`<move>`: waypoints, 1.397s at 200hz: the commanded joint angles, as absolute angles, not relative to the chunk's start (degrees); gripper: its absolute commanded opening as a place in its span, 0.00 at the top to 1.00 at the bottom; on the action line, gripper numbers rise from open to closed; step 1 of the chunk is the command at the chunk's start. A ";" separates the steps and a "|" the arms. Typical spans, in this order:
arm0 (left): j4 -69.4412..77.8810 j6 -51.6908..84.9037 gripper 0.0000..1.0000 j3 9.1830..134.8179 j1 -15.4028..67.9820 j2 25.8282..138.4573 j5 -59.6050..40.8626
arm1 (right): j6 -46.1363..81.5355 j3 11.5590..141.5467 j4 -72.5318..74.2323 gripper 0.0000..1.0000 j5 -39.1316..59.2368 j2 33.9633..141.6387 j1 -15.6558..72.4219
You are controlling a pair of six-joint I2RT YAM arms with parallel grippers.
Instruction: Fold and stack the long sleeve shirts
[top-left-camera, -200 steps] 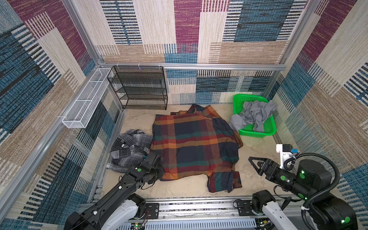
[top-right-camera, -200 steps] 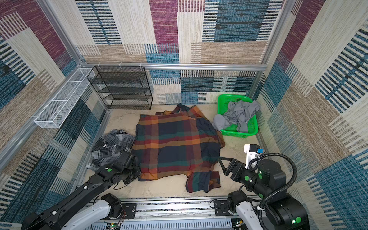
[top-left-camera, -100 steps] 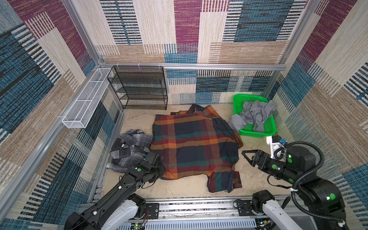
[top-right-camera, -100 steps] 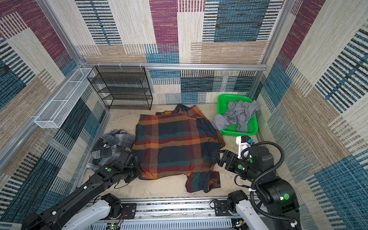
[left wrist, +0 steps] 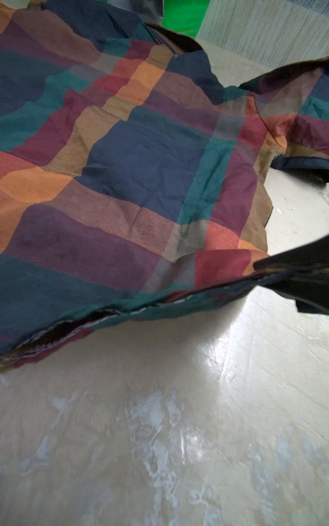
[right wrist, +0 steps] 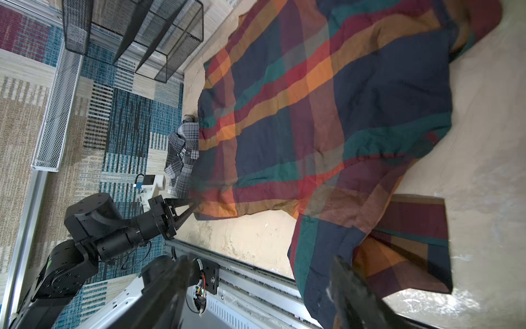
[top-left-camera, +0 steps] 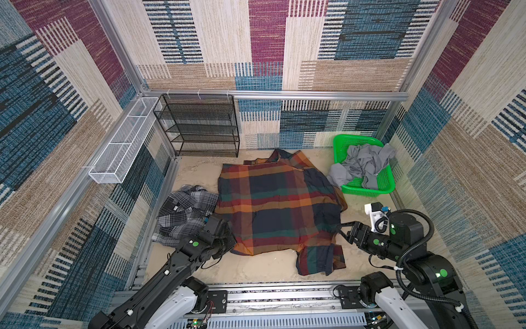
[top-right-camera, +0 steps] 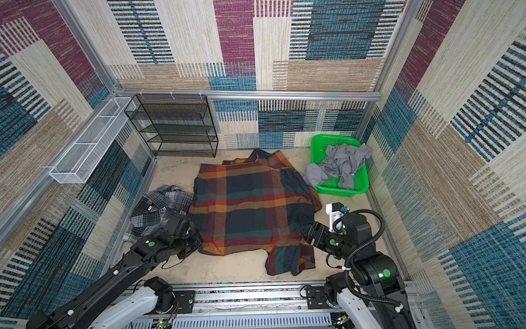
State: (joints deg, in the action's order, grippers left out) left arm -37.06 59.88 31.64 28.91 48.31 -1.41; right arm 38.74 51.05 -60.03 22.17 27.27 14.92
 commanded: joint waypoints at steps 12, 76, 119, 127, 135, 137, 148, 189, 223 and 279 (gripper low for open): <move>-37.41 59.59 1.00 31.70 28.83 48.64 -0.88 | 33.57 49.61 -68.04 0.25 22.46 27.52 15.00; -37.55 59.35 1.00 33.22 28.84 49.22 -0.97 | 31.15 45.28 -74.53 0.31 27.45 27.75 14.96; -37.92 59.68 1.00 32.79 28.83 48.47 -1.19 | 32.11 43.35 -69.17 0.32 32.47 29.62 14.96; -37.91 59.81 1.00 32.70 28.86 48.51 -1.17 | 32.67 41.63 -67.95 0.32 33.54 29.48 15.03; -37.95 59.88 1.00 32.71 28.87 48.59 -1.22 | 33.34 40.07 -66.77 0.35 34.35 28.95 15.03; -37.94 59.82 1.00 32.70 28.84 48.67 -1.23 | 33.32 39.77 -66.66 0.36 34.36 28.99 15.03; -38.05 59.86 1.00 32.70 28.83 48.85 -1.41 | 33.33 38.76 -66.49 0.38 33.68 28.86 14.99; -37.46 59.99 1.00 32.52 28.83 49.00 -1.34 | 35.50 35.51 -62.48 0.43 33.99 28.76 14.96; -37.95 59.62 1.00 33.13 28.83 49.22 -1.03 | 36.35 33.27 -60.29 0.44 33.71 28.82 14.95; -37.28 59.90 1.00 32.45 28.83 49.22 -1.05 | 38.02 28.80 -56.21 0.45 35.06 28.40 15.07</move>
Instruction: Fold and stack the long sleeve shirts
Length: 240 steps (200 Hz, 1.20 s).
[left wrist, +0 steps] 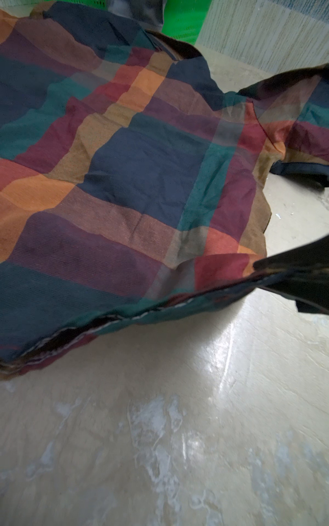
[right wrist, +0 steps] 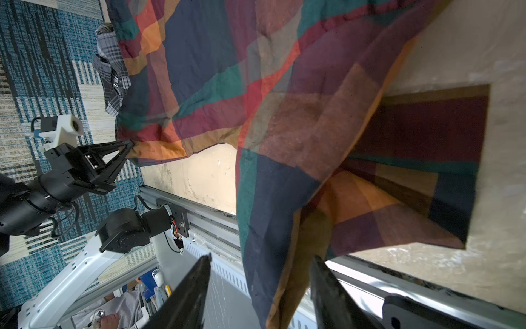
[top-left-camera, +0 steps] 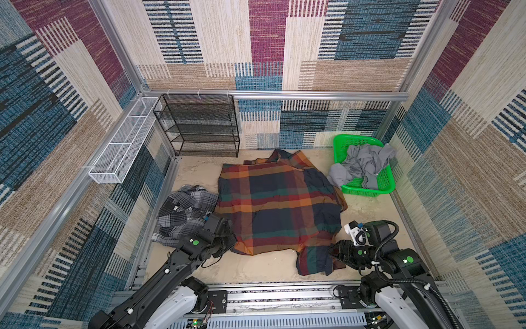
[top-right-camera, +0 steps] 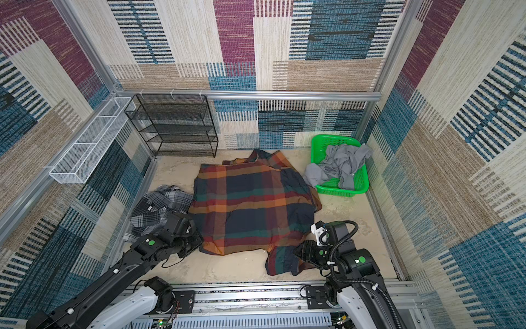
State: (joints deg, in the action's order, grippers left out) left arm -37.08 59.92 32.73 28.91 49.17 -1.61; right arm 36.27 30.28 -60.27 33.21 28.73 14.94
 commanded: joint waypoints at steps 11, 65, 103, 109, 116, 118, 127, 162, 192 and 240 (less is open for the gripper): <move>-37.19 59.94 1.00 32.37 28.82 49.20 -1.14 | 38.81 28.00 -55.06 0.50 35.57 28.02 15.14; -39.05 59.76 1.00 33.54 28.76 48.39 -0.58 | 39.41 29.97 -53.15 0.88 36.57 27.69 15.52; -43.10 59.09 1.00 35.47 26.67 45.74 0.01 | 37.63 36.61 -55.94 1.00 33.85 28.72 15.50; -43.68 59.02 1.00 35.66 26.08 45.46 -0.09 | 37.29 37.68 -56.15 1.00 33.25 29.12 15.50; -44.57 58.56 1.00 36.19 25.09 45.22 -0.22 | 36.98 38.87 -56.37 1.00 32.69 29.49 15.54; -44.87 58.34 1.00 36.34 24.77 45.23 -0.23 | 36.92 39.45 -56.46 1.00 32.41 29.72 15.50; -46.09 57.67 1.00 37.47 23.65 45.16 -0.14 | 36.46 41.36 -56.67 1.00 31.53 30.55 15.49; -49.59 54.54 1.00 42.83 20.03 46.97 0.19 | 34.44 48.21 -56.22 1.00 28.52 35.27 15.49; -51.93 52.33 1.00 47.11 16.86 50.65 0.26 | 33.49 51.65 -53.18 1.00 27.45 38.87 15.52; -53.88 50.15 1.00 52.19 14.19 56.34 0.61 | 34.28 50.45 -45.17 1.00 27.18 42.46 15.54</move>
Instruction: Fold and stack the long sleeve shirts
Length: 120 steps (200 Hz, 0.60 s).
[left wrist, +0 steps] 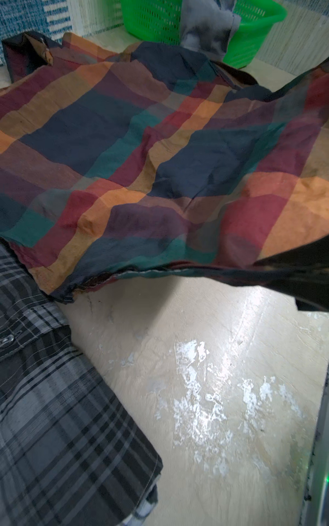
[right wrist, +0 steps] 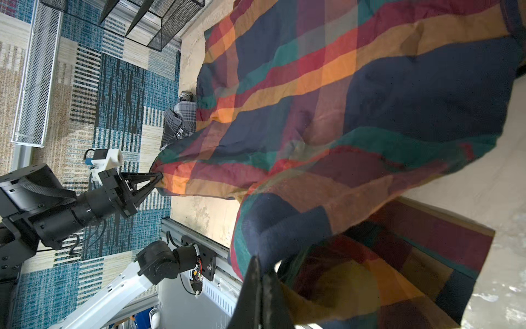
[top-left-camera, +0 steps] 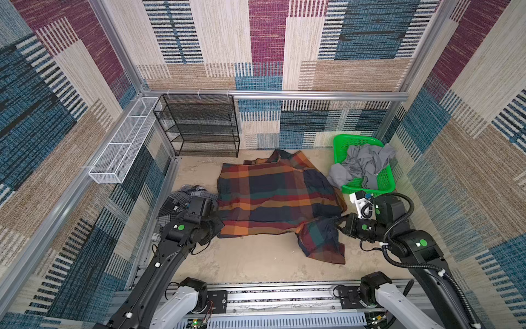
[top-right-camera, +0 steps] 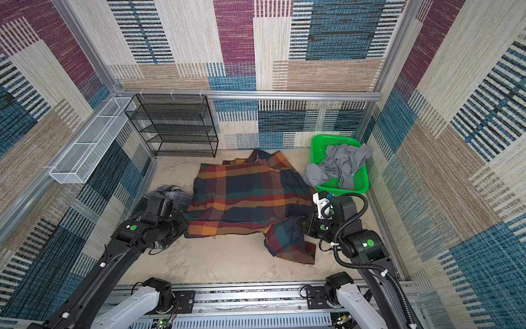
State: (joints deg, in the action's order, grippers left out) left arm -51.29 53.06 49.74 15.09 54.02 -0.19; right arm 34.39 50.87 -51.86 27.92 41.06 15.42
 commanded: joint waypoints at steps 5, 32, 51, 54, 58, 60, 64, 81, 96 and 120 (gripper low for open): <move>-53.94 49.73 1.00 52.74 14.15 56.88 0.89 | 34.19 50.52 -44.59 1.00 26.75 42.97 15.51; -54.05 48.27 1.00 54.40 14.06 60.98 1.58 | 33.44 50.89 -41.27 1.00 24.50 46.34 15.49; -54.36 47.38 1.00 55.34 13.84 63.42 2.70 | 33.41 51.15 -38.97 1.00 22.93 47.88 15.53; -54.48 47.25 1.00 55.43 13.80 63.72 3.07 | 33.33 51.16 -38.73 1.00 22.65 48.12 15.55; -54.58 46.97 1.00 55.54 13.80 64.01 3.45 | 33.16 51.18 -38.44 1.00 22.37 48.41 15.56; -54.51 46.83 1.00 55.48 13.80 64.17 3.63 | 33.14 51.20 -38.31 1.00 22.14 48.53 15.49; -54.38 46.64 1.00 55.50 13.70 64.47 3.92 | 33.11 51.28 -38.11 1.00 21.79 48.99 15.53; -53.49 45.62 1.00 55.18 13.15 65.96 4.60 | 33.13 51.44 -36.16 1.00 21.03 50.00 15.48; -52.23 44.87 1.00 55.10 12.62 68.00 4.00 | 33.05 51.66 -34.65 1.00 19.58 51.30 15.49; -50.52 44.47 1.00 55.96 12.04 71.88 2.91 | 32.96 52.35 -32.97 1.00 18.85 53.16 15.49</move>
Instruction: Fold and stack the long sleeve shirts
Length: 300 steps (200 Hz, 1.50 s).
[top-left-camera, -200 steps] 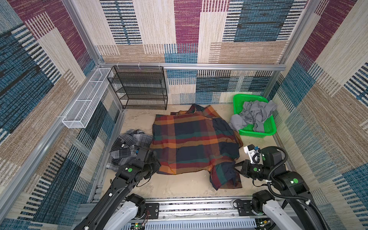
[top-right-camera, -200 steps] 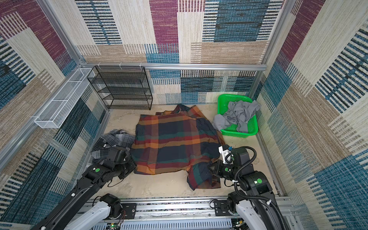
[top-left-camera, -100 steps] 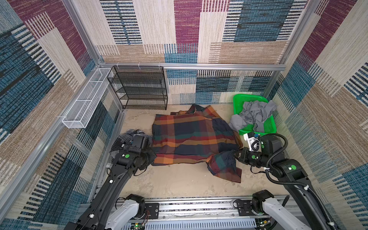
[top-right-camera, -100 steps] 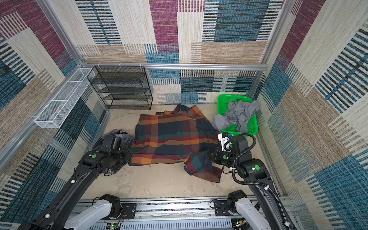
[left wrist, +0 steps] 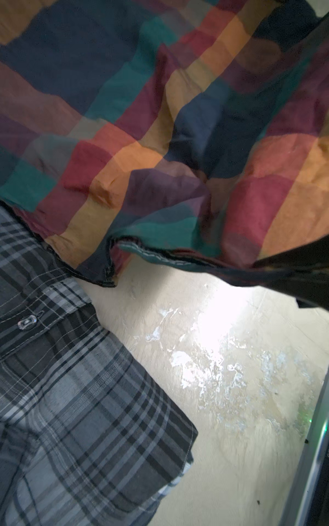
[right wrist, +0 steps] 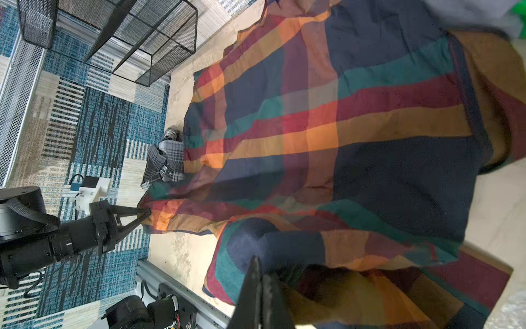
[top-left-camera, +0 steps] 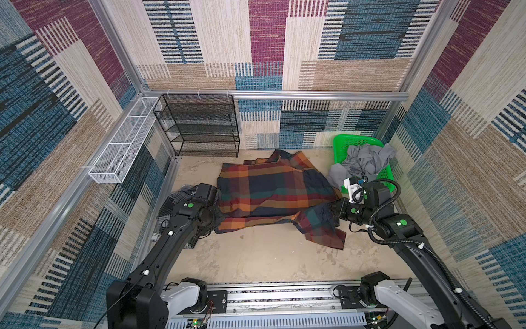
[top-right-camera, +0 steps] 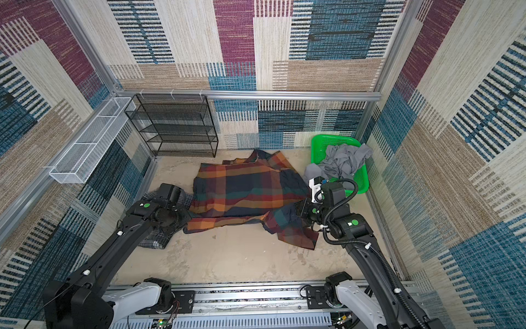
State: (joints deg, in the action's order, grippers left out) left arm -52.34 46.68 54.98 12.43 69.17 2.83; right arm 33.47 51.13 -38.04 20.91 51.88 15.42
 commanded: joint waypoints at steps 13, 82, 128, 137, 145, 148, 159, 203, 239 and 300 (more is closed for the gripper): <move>-49.04 43.88 1.00 56.16 11.89 73.93 2.26 | 32.22 53.65 -32.70 1.00 17.57 54.44 15.48; -47.72 40.64 1.00 60.43 11.27 85.38 3.04 | 29.06 53.39 -29.68 1.00 14.30 61.17 15.55; -48.83 39.35 0.93 62.52 11.07 87.91 3.77 | 26.95 51.20 -29.02 1.00 9.54 62.99 15.54; -49.12 39.06 0.91 62.91 11.07 88.09 4.06 | 26.43 51.06 -29.16 1.00 8.78 63.26 15.52; -49.35 39.02 0.87 63.16 10.99 88.17 4.32 | 26.10 51.06 -28.96 1.00 8.04 63.57 15.48; -49.37 38.95 0.87 63.26 10.99 88.23 4.40 | 25.97 51.15 -28.87 1.00 7.92 63.80 15.48; -49.39 38.98 0.86 63.54 10.85 88.39 4.47 | 25.75 51.53 -28.85 1.00 7.37 64.70 15.44; -50.86 39.21 0.66 66.21 10.24 90.24 4.49 | 25.30 54.07 -27.12 1.00 6.52 69.14 15.38; -52.11 38.68 0.48 68.27 9.52 90.10 4.18 | 24.13 56.78 -26.23 1.00 4.92 73.66 15.41; -52.80 38.43 0.08 67.16 7.61 86.66 1.02 | 23.24 58.56 -24.06 1.00 4.84 78.96 13.06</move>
